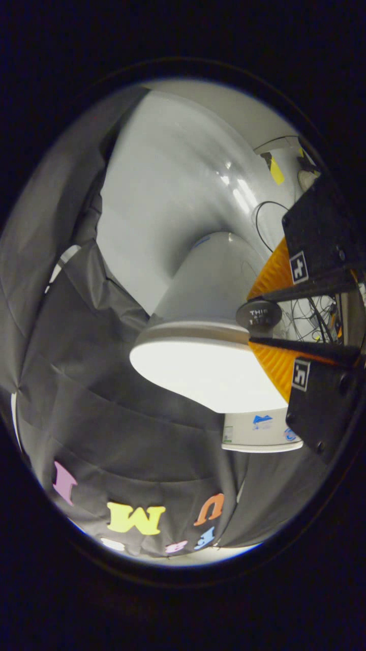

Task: Open the toilet lid.

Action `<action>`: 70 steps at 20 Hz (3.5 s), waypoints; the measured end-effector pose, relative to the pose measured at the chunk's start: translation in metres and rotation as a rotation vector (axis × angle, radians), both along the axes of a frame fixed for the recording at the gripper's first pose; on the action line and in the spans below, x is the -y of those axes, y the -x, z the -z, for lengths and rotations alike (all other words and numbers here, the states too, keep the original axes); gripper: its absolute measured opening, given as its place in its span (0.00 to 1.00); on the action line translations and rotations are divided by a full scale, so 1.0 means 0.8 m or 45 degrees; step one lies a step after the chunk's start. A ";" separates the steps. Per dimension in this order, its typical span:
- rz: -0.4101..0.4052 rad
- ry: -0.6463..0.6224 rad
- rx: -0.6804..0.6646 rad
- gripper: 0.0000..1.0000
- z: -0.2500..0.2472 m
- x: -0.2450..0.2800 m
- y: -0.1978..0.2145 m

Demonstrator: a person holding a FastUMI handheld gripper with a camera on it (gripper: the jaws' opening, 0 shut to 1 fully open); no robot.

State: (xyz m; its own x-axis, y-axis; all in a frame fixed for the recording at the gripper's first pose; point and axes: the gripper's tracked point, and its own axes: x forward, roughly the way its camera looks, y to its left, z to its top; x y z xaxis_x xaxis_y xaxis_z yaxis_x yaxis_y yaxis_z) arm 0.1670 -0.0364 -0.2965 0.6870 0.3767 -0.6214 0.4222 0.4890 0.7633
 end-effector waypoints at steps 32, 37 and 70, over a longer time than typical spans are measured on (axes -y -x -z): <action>-0.258 0.276 0.379 0.14 -0.287 -0.100 0.004; -0.313 0.368 0.416 0.14 -0.319 -0.131 0.007; -0.540 0.841 0.497 0.15 -0.439 -0.319 0.004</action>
State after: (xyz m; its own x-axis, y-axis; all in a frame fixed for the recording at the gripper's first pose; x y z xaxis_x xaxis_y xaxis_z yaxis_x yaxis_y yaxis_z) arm 0.1639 0.2185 0.0547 0.7796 0.2950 -0.5525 -0.1278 0.9385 0.3208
